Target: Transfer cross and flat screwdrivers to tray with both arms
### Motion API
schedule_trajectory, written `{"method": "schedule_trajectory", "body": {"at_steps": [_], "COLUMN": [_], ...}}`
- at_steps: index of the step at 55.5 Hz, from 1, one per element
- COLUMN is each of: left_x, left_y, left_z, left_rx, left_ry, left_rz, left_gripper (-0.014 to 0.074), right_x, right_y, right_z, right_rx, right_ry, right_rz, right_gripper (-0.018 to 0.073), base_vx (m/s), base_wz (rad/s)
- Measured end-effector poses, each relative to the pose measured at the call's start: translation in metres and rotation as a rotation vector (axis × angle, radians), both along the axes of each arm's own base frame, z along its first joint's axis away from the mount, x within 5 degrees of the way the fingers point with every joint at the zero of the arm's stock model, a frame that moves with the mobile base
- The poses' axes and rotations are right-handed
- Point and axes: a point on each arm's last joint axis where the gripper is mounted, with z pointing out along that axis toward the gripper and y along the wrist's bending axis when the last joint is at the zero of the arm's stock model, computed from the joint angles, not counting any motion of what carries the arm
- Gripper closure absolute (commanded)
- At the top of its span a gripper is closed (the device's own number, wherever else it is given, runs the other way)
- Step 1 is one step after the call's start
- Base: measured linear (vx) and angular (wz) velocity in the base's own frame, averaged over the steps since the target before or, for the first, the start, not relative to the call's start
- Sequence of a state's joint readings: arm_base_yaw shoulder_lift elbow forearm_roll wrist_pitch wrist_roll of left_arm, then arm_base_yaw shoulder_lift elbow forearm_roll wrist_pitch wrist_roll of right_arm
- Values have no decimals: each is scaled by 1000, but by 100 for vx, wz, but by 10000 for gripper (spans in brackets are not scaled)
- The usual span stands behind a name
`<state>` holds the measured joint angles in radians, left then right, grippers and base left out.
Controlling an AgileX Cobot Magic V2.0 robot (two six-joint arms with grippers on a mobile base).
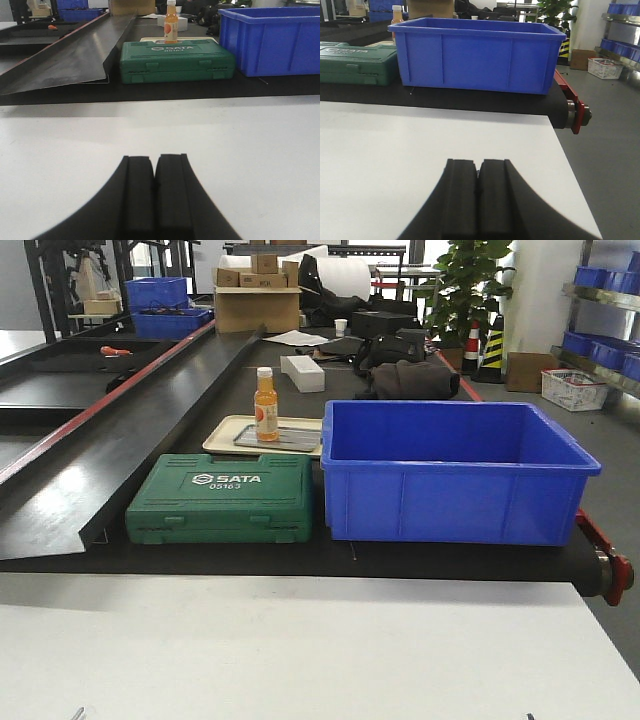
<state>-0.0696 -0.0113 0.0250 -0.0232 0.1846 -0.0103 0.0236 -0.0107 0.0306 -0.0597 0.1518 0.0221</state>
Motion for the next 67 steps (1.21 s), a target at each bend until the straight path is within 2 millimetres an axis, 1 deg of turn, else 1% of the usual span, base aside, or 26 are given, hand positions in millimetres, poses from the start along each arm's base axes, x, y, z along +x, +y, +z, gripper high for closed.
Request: {"method": "schedule_trajectory", "body": {"at_steps": [39, 45, 53, 60, 67], "left_x": [0, 0, 0, 1, 0], "left_y": [0, 0, 0, 0, 1], "left_z": [0, 1, 5, 13, 23], "left_rx": [0, -1, -4, -10, -21], "left_ry": [-1, -9, -53, -145, -258], "left_rz": [0, 0, 1, 3, 6], "left_gripper": [602, 602, 602, 602, 602], "right_x": [0, 0, 0, 0, -1], "right_y": [0, 0, 0, 1, 2], "right_z": [0, 0, 6, 11, 24], "right_rx": [0, -30, -53, -57, -54], "right_ry": [0, -4, -63, -126, -267], "right_rz": [0, 2, 6, 8, 14], "right_gripper": [567, 567, 567, 567, 567], "base_vx": [0, 0, 0, 0, 0], "base_wz": [0, 0, 0, 0, 0]}}
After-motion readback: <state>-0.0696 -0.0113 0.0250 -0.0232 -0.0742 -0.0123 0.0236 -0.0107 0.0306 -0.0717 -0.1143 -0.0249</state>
